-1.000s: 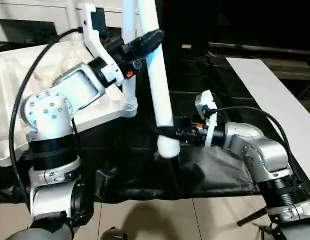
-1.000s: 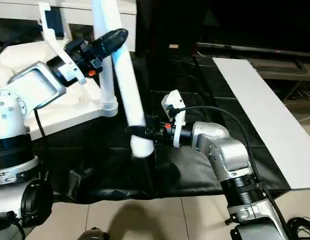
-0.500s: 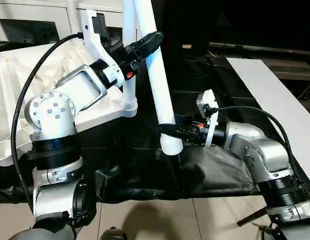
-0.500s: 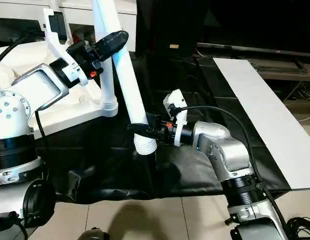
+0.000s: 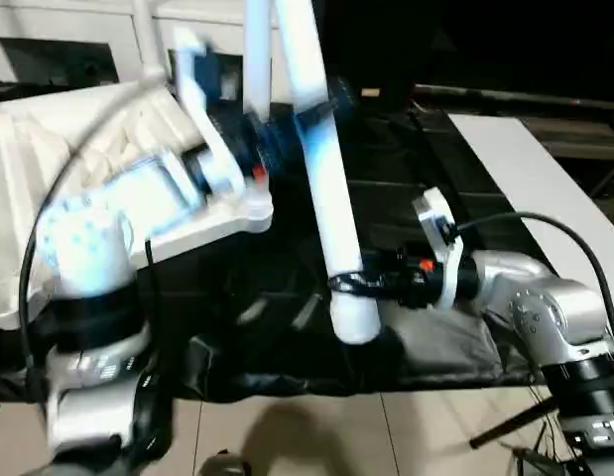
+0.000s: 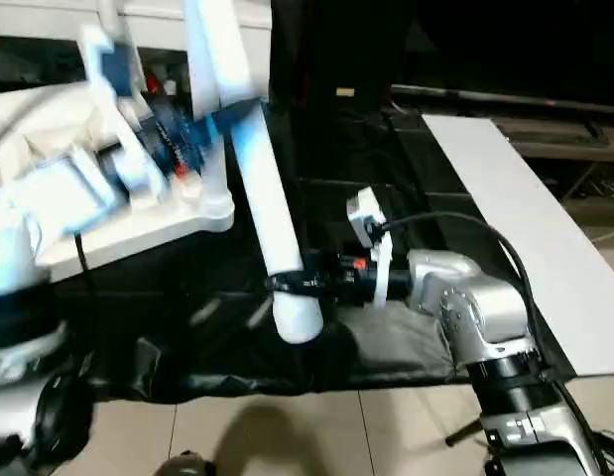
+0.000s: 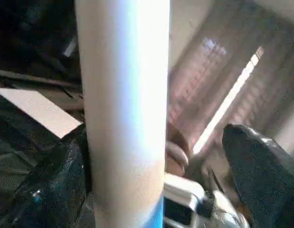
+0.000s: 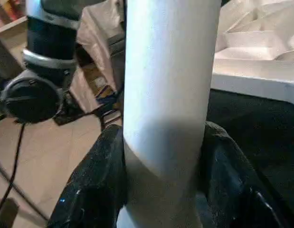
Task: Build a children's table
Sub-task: Move to table
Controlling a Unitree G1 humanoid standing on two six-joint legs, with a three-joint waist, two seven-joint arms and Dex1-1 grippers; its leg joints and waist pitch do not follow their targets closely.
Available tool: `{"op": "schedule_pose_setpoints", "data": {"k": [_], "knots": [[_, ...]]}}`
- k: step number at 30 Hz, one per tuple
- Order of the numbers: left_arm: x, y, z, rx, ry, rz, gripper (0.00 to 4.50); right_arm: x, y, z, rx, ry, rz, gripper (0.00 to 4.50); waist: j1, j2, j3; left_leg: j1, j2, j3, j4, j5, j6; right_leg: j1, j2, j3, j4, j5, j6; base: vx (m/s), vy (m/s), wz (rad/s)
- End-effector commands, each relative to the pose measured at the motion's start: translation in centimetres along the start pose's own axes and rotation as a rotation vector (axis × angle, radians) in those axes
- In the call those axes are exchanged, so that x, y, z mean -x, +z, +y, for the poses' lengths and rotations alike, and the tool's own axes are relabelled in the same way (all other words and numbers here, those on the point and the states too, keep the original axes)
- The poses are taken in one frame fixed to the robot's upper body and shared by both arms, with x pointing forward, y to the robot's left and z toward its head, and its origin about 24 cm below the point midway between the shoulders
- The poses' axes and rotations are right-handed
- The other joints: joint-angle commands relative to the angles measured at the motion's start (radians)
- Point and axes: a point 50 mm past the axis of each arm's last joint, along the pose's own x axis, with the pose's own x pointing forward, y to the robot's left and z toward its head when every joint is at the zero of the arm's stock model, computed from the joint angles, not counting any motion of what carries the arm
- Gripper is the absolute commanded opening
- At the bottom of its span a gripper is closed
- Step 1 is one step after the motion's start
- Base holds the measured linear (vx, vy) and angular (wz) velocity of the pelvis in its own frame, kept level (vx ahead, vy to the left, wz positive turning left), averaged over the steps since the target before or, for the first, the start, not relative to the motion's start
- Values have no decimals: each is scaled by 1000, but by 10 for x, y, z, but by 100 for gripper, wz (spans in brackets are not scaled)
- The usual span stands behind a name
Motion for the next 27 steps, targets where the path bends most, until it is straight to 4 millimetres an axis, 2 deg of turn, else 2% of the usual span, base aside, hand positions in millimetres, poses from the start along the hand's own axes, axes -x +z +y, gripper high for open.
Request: {"op": "schedule_pose_setpoints", "data": {"k": [1, 2, 3, 4, 7, 12, 27], "knots": [[-7, -9, -9, -36, -52, 76, 437, 0, 2, 2, 17, -1, 11, 186, -1, 8, -66, 28, 57, -22, -74, -163, -44, 40, -73, 49, -72, -119, -195, 0, 0, 0], [-8, -12, -8, -43, -34, 92, 437, 0, 2, 2, 17, -3, 11, 186, -2, 11, -67, 28, 57, -22, -73, -163, -45, 40, -73, 50, -73, -120, -193, 0, 0, 0], [-9, -13, -4, -45, -3, 99, 437, -1, 2, 2, 18, -5, 12, 186, -3, 9, -66, 28, 57, -22, -74, -165, -48, 39, -73, 50, -73, -120, -188, 0, 0, 0], [-9, -13, -2, -43, 7, 97, 409, 0, 2, 2, 19, -3, 14, 186, -2, 13, -67, 31, 58, -22, -74, -167, -51, 38, -72, 50, -74, -118, -185, 0, 0, 0], [-9, -12, 4, -26, 44, 77, 398, 0, 1, 3, 17, 3, 17, 186, -1, 10, -68, 28, 56, -22, -73, -161, -56, 41, -72, 49, -72, -102, -188, 0, 0, 0], [-7, -11, 8, -4, 55, 54, 352, 0, 0, 3, 20, 4, 26, 186, -1, 8, -70, 27, 55, -22, -71, -144, -47, 42, -72, 49, -69, -75, -197, 0, 0, 0], [-3, -8, 16, 8, 94, 20, 241, 1, 0, 2, 25, 1, 35, 186, -1, 7, -71, 27, 55, -22, -69, -139, -42, 43, -73, 49, -67, -73, -200, 0, 0, 0]]}}
